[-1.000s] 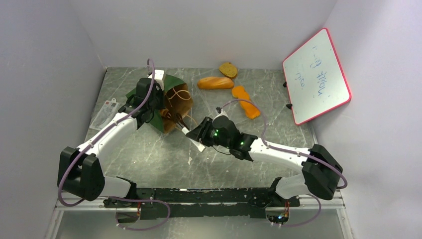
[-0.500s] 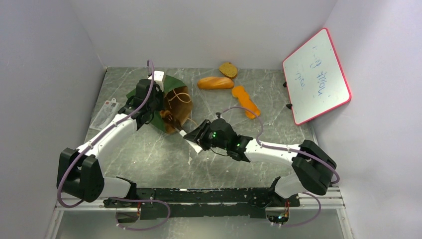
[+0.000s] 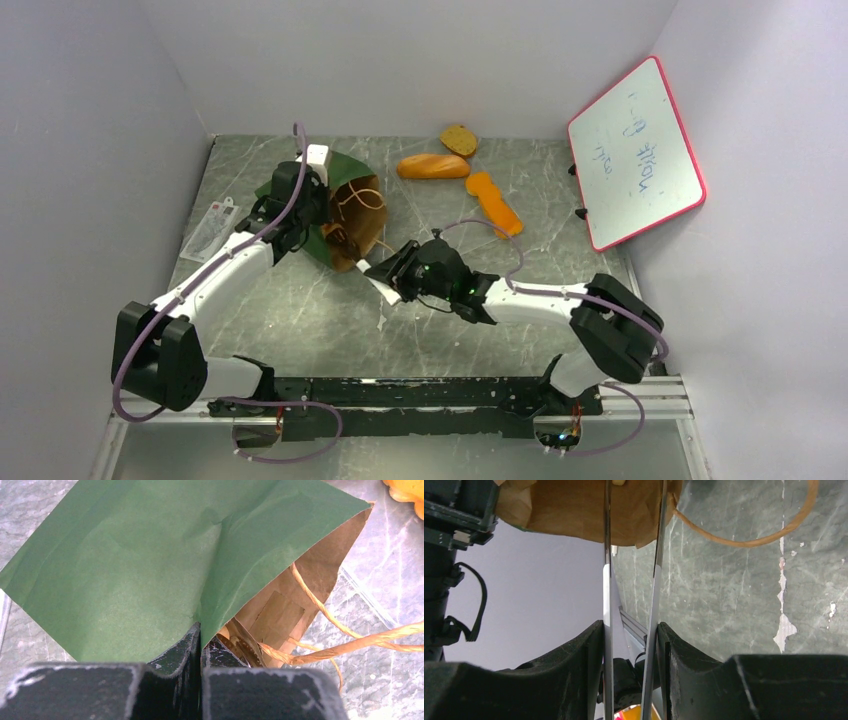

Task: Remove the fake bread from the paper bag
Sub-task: Take out the fake bread from the paper bag.

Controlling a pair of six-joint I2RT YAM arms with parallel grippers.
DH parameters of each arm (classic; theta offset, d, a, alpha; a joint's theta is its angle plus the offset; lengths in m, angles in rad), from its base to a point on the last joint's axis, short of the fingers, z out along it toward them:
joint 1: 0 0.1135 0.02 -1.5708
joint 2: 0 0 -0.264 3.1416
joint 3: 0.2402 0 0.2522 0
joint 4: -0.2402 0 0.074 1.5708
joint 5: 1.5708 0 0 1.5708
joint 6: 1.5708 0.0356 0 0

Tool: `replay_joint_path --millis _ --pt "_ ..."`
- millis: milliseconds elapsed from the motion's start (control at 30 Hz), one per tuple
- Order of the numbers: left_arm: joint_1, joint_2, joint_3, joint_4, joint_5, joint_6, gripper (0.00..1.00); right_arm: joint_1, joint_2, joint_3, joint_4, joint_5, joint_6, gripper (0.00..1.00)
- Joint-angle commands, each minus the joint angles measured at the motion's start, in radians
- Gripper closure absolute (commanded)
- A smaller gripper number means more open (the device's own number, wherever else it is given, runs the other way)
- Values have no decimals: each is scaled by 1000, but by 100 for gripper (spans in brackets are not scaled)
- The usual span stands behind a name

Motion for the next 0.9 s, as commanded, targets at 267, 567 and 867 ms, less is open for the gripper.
replay_joint_path --millis 267,567,867 --pt "-9 -31 -14 54 44 -12 93 1 97 -23 206 84 -3 55" --pt "-9 -26 -18 55 51 -12 93 -36 207 28 285 32 -28 55" --pt "-9 -16 -17 56 46 -10 93 -61 268 43 351 6 -33 63"
